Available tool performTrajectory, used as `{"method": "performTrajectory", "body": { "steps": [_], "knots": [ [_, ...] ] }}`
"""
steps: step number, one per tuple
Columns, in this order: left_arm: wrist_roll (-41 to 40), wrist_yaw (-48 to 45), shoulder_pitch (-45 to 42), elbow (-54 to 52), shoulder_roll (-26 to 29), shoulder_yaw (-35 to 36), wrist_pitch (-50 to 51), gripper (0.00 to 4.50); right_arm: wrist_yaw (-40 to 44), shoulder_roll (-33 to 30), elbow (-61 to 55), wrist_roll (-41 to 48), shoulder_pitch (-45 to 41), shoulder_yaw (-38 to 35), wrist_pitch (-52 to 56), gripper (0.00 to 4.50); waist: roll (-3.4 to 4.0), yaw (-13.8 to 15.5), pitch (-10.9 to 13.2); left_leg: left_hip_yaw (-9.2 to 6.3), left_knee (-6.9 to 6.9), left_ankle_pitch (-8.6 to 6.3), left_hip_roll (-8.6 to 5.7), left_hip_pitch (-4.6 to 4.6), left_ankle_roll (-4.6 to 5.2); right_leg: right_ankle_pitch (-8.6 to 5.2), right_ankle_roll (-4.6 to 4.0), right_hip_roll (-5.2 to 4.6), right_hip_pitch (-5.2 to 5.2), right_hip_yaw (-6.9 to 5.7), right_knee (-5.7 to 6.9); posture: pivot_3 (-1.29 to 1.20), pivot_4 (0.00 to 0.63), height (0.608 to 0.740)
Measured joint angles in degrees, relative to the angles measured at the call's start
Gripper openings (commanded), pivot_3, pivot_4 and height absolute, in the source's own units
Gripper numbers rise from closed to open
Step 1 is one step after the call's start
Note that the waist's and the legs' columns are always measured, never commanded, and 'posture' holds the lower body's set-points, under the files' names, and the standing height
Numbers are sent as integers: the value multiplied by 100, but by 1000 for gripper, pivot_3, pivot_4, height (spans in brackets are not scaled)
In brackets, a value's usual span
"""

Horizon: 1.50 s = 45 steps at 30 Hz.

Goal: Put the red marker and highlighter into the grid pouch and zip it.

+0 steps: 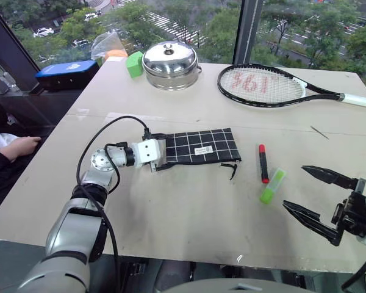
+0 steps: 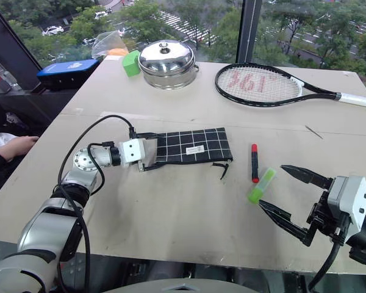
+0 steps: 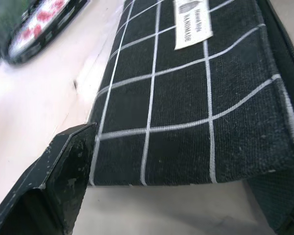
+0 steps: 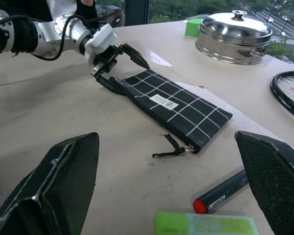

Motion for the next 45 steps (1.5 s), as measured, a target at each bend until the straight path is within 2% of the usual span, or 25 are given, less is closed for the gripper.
{"method": "performTrajectory", "body": {
  "steps": [1,4,6,8,10,11,12,16,19,22,23,25,28,29,30,34,36,37,39,40,45],
  "knots": [
    [184,162,-22,1,21,-49,-211,4468,-52,2,-32,-5,3,0,0,4500,0,10,0,0,0,0,0,0,0,0,0,0,0,0,0,0,150,740],
    [482,424,-59,14,46,-198,-525,3692,-141,6,-152,-7,28,3,11,4500,0,23,0,-1,0,0,-1,-1,0,0,0,-2,0,-1,-1,0,150,740],
    [620,502,-58,32,46,-277,-656,2800,-211,8,-204,-5,37,5,31,4500,0,26,0,-1,1,0,-3,-1,1,0,0,-7,-1,-3,-2,0,150,740],
    [831,677,-58,53,47,-412,-804,1720,-309,7,-295,8,49,14,45,4500,0,32,0,-2,1,0,-4,-1,1,-1,1,-13,0,-6,-2,0,150,740],
    [958,833,-64,56,13,-476,-842,882,-373,7,-351,19,40,30,56,4500,-2,34,1,-2,2,0,-5,-2,1,-1,2,-15,0,-9,-3,0,150,740],
    [1035,910,-156,54,24,-510,-848,307,-441,4,-397,28,36,77,77,4500,-2,34,0,-4,2,0,-5,-1,1,-1,2,-16,1,-11,-3,0,150,740],
    [1059,926,-205,48,25,-523,-840,80,-474,4,-426,32,33,123,103,4500,3,33,-2,-2,2,0,-5,-1,1,-1,2,-16,0,-11,-2,0,150,740],
    [978,807,-202,-3,24,-574,-765,80,-667,1,-510,38,-22,291,198,4500,19,21,-8,-2,0,0,-3,0,1,-1,2,-14,-1,-15,-2,0,150,740],
    [519,350,-35,-284,20,-463,-278,80,-983,46,-581,-58,-190,581,294,4500,19,1,-7,-2,-1,0,-2,-5,1,-1,2,-14,-2,-16,-3,0,150,740],
    [-437,-381,552,-1408,-44,-303,1239,80,-1842,238,-612,-412,-680,1313,789,4500,0,-88,7,-1,0,-2,1,-18,3,-1,1,-14,-12,-14,-4,0,150,740],
    [-782,-634,863,-2119,-59,-296,1955,80,-2331,343,-602,-508,-950,1772,1189,4500,-11,-131,17,-3,-1,-1,2,-23,3,-1,0,-14,-16,-14,-2,0,150,740],
    [-955,-739,1038,-2630,-35,-287,2439,80,-2688,403,-599,-600,-1140,2078,1523,4500,-24,-175,28,-3,-2,-1,4,-24,2,-1,-1,-8,-22,-11,-2,0,150,740],
    [-1277,-774,1442,-3795,195,-165,3427,80,-3840,605,-394,-1050,-1964,2823,2805,4500,-29,-286,28,-1,-9,0,7,-22,0,0,-2,-3,-25,-7,1,0,150,740],
    [-1299,-774,1469,-3868,205,-158,3505,80,-3931,719,-329,-1028,-2038,2848,2911,4500,-30,-292,27,-2,-10,0,7,-21,0,0,-2,-1,-25,-7,1,0,150,740],
    [-1336,-748,1629,-4097,274,-92,3763,80,-4188,1247,31,-820,-2422,2881,3278,4500,-34,-321,26,-1,-12,0,12,-14,0,0,-2,10,-25,-1,1,0,150,740],
    [-1419,-682,1912,-4382,322,19,4181,80,-4885,2216,1006,-603,-3245,2810,4092,4500,-18,-300,36,-1,-17,0,11,-17,-1,1,-2,15,-30,4,6,0,150,740],
    [-1428,-671,1940,-4385,323,22,4203,80,-4980,2331,1110,-599,-3328,2747,4162,4500,-17,-288,37,-2,-17,0,10,-19,-1,1,-1,14,-30,3,8,0,150,740],
    [-1435,-632,2055,-4413,340,67,4269,0,-5072,2426,1260,-539,-3486,2625,4372,4111,-12,-284,39,0,-18,0,7,-21,-1,8,11,12,-29,4,5,0,150,740],
    [-1438,-622,2077,-4426,342,90,4305,0,-5069,2490,1273,-438,-3560,2531,4519,3840,-12,-298,40,2,-18,0,7,-23,-1,9,13,12,-29,5,1,0,150,740],
    [-1441,-608,2099,-4429,343,121,4303,0,-5065,2534,1290,-379,-3621,2517,4602,3540,-10,-309,41,4,-19,0,7,-22,-1,9,13,13,-30,7,2,0,150,740],
    [-1442,-591,2146,-4217,319,205,4128,0,-5066,2628,1449,-406,-3826,2593,4746,3540,-7,-322,42,3,-21,0,10,-17,-1,6,9,17,-32,8,6,0,150,740]
  ]
}}
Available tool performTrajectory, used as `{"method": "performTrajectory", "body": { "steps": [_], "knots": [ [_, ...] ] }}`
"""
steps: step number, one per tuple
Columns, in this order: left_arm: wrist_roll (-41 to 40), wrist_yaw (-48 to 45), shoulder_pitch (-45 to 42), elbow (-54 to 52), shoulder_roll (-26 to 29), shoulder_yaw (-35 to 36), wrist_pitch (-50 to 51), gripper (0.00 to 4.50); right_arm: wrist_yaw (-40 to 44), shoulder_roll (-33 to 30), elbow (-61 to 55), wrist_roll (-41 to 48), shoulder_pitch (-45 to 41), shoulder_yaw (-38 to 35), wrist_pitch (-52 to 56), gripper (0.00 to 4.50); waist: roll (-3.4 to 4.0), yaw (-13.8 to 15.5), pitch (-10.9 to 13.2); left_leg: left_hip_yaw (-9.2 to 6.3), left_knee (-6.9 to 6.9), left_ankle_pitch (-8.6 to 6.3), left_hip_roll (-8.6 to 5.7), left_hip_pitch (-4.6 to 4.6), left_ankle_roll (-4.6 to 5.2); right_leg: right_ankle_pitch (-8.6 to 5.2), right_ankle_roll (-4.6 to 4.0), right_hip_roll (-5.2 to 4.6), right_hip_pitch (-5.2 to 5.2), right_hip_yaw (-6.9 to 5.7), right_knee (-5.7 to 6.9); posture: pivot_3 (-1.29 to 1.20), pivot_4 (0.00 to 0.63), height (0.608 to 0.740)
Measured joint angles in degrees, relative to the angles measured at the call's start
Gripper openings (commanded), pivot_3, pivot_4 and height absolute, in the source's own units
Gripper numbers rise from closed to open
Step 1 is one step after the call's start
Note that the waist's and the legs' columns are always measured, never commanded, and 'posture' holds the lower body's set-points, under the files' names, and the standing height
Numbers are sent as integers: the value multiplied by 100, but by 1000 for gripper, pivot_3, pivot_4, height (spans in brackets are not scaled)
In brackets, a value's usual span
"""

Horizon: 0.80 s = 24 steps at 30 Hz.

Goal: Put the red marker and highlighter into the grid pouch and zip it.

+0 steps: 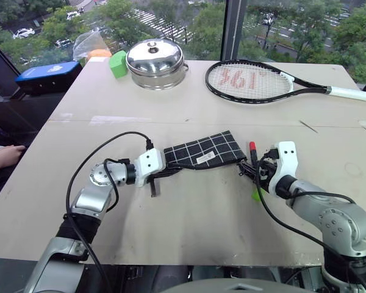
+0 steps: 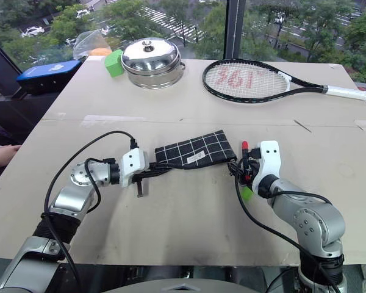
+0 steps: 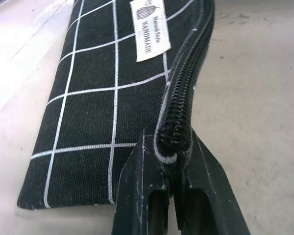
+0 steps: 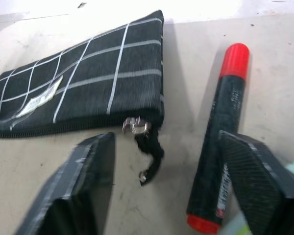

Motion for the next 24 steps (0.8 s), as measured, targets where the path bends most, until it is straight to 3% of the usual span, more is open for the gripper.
{"method": "performTrajectory", "body": {
  "steps": [14,18,24],
  "knots": [
    [-207,-11,99,283,-57,67,-311,0,410,-449,326,-972,-305,884,-488,3540,-1,-20,-1,4,0,0,1,1,0,0,0,0,-3,5,1,0,150,740],
    [-351,-36,138,187,-57,140,-81,0,676,-851,358,-1408,-335,1363,-798,3540,1,-41,0,5,-1,0,1,-1,0,0,0,-1,-4,5,0,0,150,740],
    [-533,-37,202,-148,-60,233,354,0,981,-1012,173,-1628,-350,1527,-992,3540,0,-48,0,4,-2,0,1,-2,-1,1,2,-1,-4,3,0,0,150,740]
  ]
}}
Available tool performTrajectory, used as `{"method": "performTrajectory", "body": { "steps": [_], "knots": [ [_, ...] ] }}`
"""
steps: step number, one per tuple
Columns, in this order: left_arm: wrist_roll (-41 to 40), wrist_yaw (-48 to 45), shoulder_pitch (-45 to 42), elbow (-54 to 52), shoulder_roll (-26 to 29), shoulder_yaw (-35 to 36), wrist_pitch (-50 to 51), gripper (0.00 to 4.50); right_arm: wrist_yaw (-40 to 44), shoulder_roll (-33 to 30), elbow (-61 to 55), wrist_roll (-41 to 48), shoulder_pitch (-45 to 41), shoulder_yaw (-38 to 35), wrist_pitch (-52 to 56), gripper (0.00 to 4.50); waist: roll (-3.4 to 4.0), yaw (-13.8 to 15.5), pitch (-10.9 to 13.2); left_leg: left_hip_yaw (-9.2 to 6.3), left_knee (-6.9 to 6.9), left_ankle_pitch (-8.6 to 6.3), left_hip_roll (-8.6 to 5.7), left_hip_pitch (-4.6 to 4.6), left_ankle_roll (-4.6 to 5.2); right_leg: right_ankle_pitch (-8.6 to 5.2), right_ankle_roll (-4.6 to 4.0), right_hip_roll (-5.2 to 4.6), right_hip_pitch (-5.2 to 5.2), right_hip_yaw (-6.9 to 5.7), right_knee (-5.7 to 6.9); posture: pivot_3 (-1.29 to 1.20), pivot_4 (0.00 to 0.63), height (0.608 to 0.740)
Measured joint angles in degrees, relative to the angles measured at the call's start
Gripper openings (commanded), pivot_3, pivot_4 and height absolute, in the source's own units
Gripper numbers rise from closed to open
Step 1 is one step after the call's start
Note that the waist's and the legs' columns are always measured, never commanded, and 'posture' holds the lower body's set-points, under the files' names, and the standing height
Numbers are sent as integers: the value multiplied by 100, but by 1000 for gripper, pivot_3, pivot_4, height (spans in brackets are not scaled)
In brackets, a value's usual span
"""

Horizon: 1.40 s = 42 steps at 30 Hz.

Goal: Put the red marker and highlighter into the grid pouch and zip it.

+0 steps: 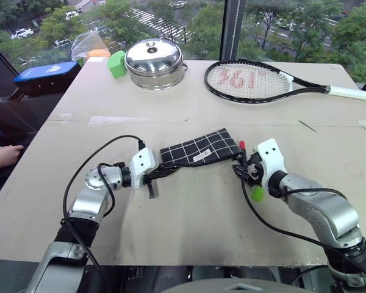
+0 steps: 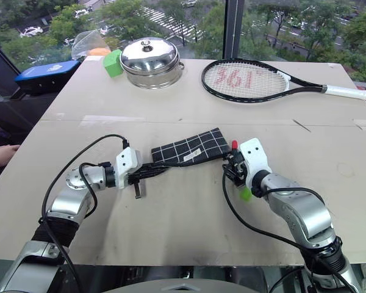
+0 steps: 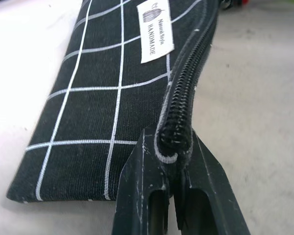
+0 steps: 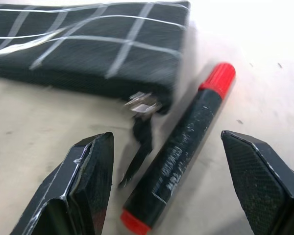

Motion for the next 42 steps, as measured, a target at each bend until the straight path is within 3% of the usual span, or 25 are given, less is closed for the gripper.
{"method": "performTrajectory", "body": {
  "steps": [15,16,17,18,22,23,42],
  "knots": [
    [-68,171,121,-918,-38,1,857,0,130,647,152,70,-271,-396,158,3540,2,1,1,0,0,0,-1,-2,-1,0,-1,0,0,0,-1,0,150,740],
    [-93,178,123,-987,-37,1,914,0,130,665,213,68,-272,-412,161,3012,1,3,1,0,0,0,-1,-2,-1,-1,-2,0,0,0,-1,0,150,740],
    [-112,185,123,-1036,-37,1,957,0,130,697,263,66,-272,-433,162,2775,2,3,2,0,0,0,-1,-2,-1,-1,-3,0,0,1,-1,0,150,740],
    [-130,193,123,-1067,-37,2,985,0,129,731,310,62,-272,-469,162,2139,3,-1,2,0,0,0,-1,-2,-1,-1,-2,0,0,1,-1,0,150,740],
    [-135,251,129,-1182,-33,2,1095,0,132,749,322,61,-295,-529,163,306,3,-3,3,0,-1,0,-1,-1,-1,0,-1,0,0,1,-1,0,150,740],
    [-135,258,129,-1201,-33,2,1105,0,132,749,322,61,-298,-532,164,87,4,-3,3,0,-1,0,-1,-2,-1,-1,-2,0,0,1,-1,0,150,740],
    [-129,610,124,-1409,-92,1,1503,0,637,393,-195,600,-299,-546,1229,87,4,3,5,-2,-2,0,-1,-2,-1,-3,-6,-1,-1,1,-4,0,150,740]
  ]
}}
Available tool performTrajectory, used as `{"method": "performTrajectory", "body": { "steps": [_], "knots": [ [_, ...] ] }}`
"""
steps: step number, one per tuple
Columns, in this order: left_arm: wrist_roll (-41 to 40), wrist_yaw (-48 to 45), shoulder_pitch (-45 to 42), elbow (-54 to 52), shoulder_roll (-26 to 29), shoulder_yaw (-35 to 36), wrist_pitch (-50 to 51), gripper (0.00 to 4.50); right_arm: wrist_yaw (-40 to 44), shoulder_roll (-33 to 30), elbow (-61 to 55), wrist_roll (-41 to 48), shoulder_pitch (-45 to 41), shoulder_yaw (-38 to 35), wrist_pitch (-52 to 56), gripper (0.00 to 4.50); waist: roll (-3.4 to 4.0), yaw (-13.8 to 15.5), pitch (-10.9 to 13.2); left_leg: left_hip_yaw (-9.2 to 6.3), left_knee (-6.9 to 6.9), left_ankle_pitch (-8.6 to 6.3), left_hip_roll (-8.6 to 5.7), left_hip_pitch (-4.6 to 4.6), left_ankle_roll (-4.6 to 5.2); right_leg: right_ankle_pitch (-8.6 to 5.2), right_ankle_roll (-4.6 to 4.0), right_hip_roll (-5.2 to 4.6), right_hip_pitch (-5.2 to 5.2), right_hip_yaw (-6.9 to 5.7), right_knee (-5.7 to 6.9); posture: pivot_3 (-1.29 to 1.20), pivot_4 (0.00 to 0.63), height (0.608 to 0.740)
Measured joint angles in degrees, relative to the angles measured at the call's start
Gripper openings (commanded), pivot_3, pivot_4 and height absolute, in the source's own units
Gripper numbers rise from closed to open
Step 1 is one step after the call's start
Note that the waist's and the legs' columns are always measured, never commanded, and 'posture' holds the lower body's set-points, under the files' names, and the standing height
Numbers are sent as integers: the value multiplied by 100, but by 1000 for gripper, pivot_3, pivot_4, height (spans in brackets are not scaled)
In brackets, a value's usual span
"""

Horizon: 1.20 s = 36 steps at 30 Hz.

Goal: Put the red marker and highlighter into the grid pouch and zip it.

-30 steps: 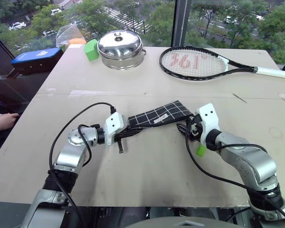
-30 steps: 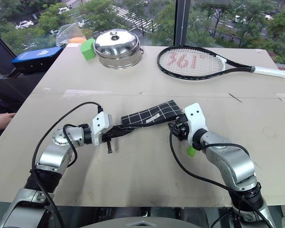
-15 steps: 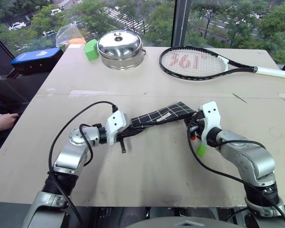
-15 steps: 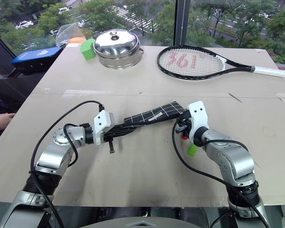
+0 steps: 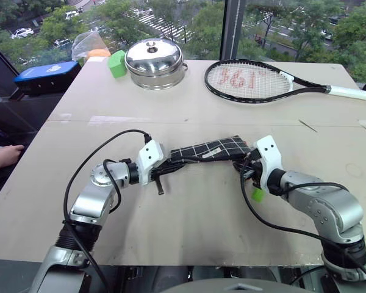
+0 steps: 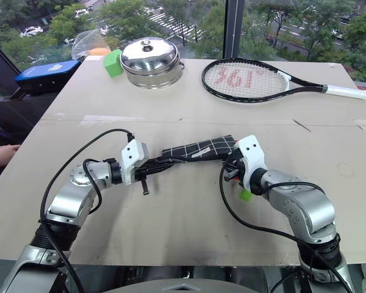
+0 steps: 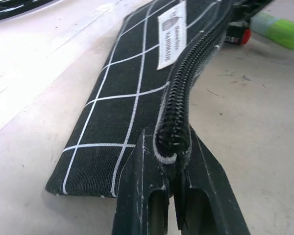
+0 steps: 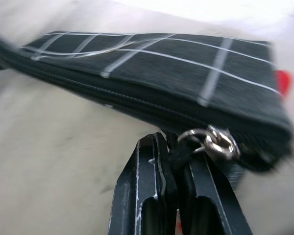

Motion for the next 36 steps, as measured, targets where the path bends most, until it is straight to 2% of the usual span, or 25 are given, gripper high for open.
{"method": "performTrajectory", "body": {
  "steps": [18,27,36],
  "knots": [
    [53,258,-3,-370,-216,-206,200,0,180,401,307,242,-716,62,421,87,2,-1,1,1,-1,0,-1,-1,0,-2,-5,0,-1,-1,-1,0,150,740],
    [216,550,-17,-426,-510,-272,198,0,750,212,714,314,-1326,640,451,87,3,-10,3,0,-2,0,-2,-1,0,2,3,0,-1,-1,-1,0,150,740],
    [640,821,43,-464,-659,-477,-129,0,1028,468,1631,104,-1910,1257,161,87,3,-39,3,0,-4,0,-2,-2,0,5,5,0,-1,-3,-1,0,150,740]
  ]
}}
